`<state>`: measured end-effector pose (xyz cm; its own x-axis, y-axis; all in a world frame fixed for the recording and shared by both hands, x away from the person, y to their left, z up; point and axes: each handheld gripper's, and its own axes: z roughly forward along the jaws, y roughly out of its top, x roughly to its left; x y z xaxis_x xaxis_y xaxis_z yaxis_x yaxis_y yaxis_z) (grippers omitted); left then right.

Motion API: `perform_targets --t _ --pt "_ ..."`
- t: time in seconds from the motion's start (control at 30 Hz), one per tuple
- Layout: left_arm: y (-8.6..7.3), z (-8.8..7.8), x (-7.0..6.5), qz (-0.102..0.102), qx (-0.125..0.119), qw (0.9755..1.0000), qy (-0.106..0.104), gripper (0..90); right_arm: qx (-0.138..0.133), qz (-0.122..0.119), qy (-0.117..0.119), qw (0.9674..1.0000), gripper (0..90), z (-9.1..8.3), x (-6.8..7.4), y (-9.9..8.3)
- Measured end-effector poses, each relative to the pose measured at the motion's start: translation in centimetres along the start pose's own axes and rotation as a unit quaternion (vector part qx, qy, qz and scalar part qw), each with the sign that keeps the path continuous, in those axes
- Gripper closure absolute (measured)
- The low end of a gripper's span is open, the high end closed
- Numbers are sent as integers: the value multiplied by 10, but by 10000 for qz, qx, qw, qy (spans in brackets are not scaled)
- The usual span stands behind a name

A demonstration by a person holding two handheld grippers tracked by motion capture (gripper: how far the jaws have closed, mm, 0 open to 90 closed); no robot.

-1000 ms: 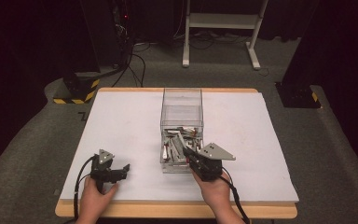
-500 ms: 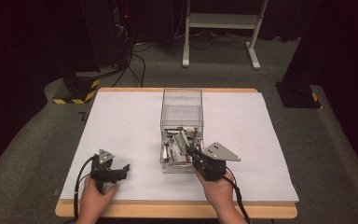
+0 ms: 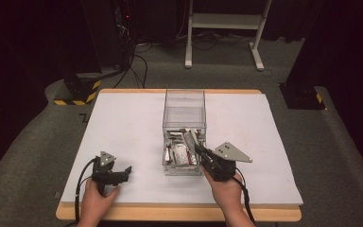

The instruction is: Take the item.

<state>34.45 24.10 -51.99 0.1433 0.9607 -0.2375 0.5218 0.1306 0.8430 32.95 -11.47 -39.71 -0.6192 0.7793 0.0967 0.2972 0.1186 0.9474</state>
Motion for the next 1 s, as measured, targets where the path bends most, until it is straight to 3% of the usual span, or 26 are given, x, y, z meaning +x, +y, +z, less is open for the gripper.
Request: perform_targets --t 0.83,1.0 --pt "0 0 0 -1 0 10000 0 125 -351 243 -400 9983 895 -22 -33 8" --pt "0 0 0 -1 -2 10000 0 125 -405 232 -588 9972 895 -24 -43 8"
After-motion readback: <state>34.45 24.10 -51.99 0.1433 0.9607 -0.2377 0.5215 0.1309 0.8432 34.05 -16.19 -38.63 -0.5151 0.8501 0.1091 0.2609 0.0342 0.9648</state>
